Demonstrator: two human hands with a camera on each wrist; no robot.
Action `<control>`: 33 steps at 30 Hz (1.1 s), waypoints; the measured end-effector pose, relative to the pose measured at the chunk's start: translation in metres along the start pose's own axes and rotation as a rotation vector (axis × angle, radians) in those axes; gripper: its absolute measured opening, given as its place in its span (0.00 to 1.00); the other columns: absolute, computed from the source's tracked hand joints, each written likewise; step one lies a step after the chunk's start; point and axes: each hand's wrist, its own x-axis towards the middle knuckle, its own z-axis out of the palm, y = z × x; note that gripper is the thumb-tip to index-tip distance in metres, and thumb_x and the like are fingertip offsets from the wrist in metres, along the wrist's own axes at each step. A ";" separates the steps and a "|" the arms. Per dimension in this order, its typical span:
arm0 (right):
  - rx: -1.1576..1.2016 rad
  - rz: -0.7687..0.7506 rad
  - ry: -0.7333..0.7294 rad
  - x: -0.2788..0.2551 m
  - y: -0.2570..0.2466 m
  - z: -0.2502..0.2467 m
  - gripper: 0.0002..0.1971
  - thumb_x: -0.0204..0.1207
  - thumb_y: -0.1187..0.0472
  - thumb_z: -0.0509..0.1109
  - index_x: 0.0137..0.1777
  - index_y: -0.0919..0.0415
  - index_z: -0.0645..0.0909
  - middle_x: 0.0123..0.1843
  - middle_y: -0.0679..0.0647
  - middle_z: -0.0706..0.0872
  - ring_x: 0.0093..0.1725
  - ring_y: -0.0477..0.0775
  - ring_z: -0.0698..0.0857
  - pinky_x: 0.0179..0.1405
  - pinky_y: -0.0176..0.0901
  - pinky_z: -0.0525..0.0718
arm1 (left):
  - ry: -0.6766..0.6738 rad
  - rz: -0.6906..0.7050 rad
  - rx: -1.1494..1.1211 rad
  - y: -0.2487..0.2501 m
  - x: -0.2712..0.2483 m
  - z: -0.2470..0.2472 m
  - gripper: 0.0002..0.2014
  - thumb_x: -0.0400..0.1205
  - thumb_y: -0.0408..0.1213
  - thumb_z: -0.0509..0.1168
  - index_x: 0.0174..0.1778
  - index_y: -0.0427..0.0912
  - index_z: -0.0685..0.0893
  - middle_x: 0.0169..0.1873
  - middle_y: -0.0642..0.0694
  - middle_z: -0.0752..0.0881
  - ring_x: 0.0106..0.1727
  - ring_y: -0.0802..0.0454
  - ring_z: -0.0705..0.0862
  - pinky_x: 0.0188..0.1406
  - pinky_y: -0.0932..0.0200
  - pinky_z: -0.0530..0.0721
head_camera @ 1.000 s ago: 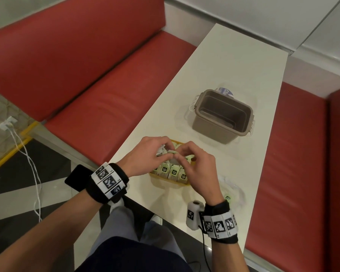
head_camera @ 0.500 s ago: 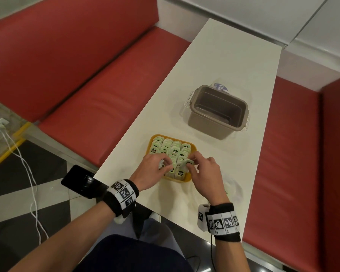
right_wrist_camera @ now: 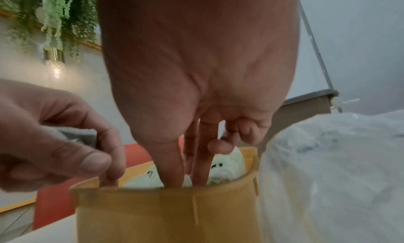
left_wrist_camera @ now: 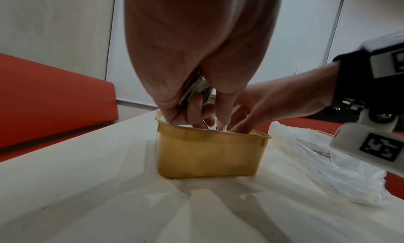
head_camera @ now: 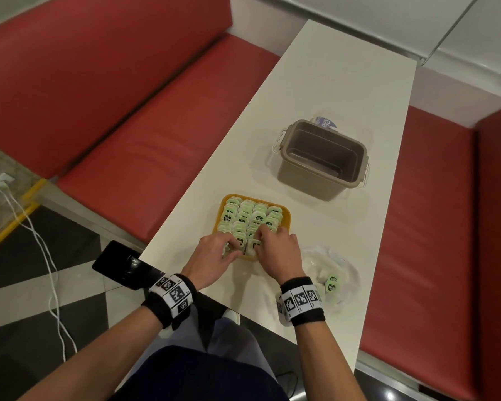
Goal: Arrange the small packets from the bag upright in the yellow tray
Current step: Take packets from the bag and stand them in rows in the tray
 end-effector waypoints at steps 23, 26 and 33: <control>-0.219 -0.232 0.142 0.022 0.010 -0.001 0.18 0.64 0.37 0.85 0.40 0.47 0.85 0.50 0.47 0.82 0.56 0.60 0.75 0.55 0.56 0.74 | 0.055 0.061 0.020 -0.015 0.004 0.017 0.03 0.84 0.37 0.79 0.48 0.46 0.92 0.46 0.53 0.85 0.49 0.50 0.86 0.54 0.49 0.86; -0.224 -0.248 0.146 0.022 0.011 0.003 0.18 0.64 0.36 0.86 0.40 0.45 0.85 0.50 0.46 0.81 0.57 0.60 0.75 0.56 0.55 0.73 | 0.044 0.060 0.019 -0.014 0.004 0.016 0.03 0.83 0.37 0.79 0.48 0.46 0.92 0.47 0.53 0.86 0.49 0.51 0.86 0.55 0.46 0.87; 0.035 -0.136 0.296 0.013 0.011 -0.013 0.13 0.76 0.35 0.80 0.47 0.42 0.87 0.52 0.40 0.84 0.58 0.55 0.74 0.55 0.55 0.74 | 0.022 -0.071 -0.333 0.011 -0.009 -0.012 0.17 0.82 0.43 0.82 0.61 0.52 0.82 0.44 0.52 0.94 0.41 0.54 0.92 0.47 0.59 0.89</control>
